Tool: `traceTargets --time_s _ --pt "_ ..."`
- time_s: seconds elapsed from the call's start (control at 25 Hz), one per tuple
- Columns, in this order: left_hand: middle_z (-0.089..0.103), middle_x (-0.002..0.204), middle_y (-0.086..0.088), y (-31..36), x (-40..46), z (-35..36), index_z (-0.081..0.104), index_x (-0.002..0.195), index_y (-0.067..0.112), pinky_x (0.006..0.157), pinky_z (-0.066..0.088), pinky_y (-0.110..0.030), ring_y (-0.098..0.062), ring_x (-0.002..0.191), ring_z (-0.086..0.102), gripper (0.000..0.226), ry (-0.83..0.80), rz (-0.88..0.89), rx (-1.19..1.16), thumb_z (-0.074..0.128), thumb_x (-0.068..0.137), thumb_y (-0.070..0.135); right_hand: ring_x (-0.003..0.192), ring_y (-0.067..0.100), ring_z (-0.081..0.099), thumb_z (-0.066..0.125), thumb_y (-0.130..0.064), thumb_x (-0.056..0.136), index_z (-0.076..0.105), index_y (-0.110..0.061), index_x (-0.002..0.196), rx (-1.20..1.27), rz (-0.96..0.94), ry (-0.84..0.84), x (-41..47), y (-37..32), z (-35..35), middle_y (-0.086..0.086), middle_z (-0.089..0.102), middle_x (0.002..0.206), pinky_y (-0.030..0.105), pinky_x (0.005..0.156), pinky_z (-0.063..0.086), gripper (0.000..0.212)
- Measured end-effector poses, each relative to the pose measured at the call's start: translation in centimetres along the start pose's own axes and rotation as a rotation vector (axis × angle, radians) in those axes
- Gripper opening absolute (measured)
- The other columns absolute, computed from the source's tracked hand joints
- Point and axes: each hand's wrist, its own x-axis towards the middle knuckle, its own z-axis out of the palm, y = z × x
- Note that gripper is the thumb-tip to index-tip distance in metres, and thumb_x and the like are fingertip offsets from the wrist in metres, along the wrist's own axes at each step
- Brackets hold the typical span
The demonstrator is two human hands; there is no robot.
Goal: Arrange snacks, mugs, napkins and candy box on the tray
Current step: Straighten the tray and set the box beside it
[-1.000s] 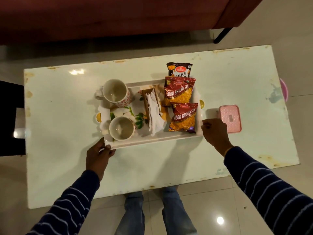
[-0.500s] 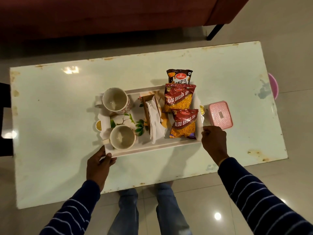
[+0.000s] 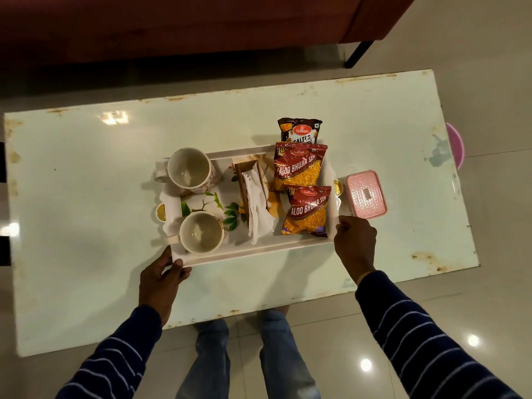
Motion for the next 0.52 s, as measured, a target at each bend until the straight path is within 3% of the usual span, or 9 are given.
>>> traceTargets --time_s 0.16,0.36,0.52 --pt "0.074 0.091 0.012 -0.04 -0.06 0.08 0.072 0.100 0.045 0.072 0.058 -0.019 -0.011 0.079 0.071 0.042 0.015 0.019 -0.005 0.058 0.095 0.006 0.100 0.030 0.069 0.056 -0.003 0.095 0.074 -0.004 0.112 0.023 -0.010 -0.007 -0.06 0.20 0.04 0.015 0.074 0.112 0.022 0.088 0.044 0.025" --pt "0.074 0.090 0.012 0.06 -0.09 0.15 0.074 0.096 0.042 0.070 0.057 -0.018 -0.013 0.081 0.069 0.043 0.016 0.006 -0.019 0.056 0.095 0.003 0.108 0.030 0.068 0.057 -0.001 0.094 0.071 -0.003 0.118 0.109 0.038 0.018 -0.42 0.22 0.06 0.015 0.071 0.118 0.021 0.093 0.037 0.027" --pt "0.074 0.087 0.012 0.05 0.01 0.08 0.075 0.097 0.039 0.073 0.059 -0.021 -0.012 0.079 0.070 0.039 0.008 -0.009 -0.010 0.057 0.094 0.004 0.109 0.030 0.067 0.059 -0.003 0.094 0.071 -0.004 0.118 0.121 0.042 0.020 -0.53 0.30 0.05 0.015 0.071 0.119 0.027 0.099 0.042 0.027"
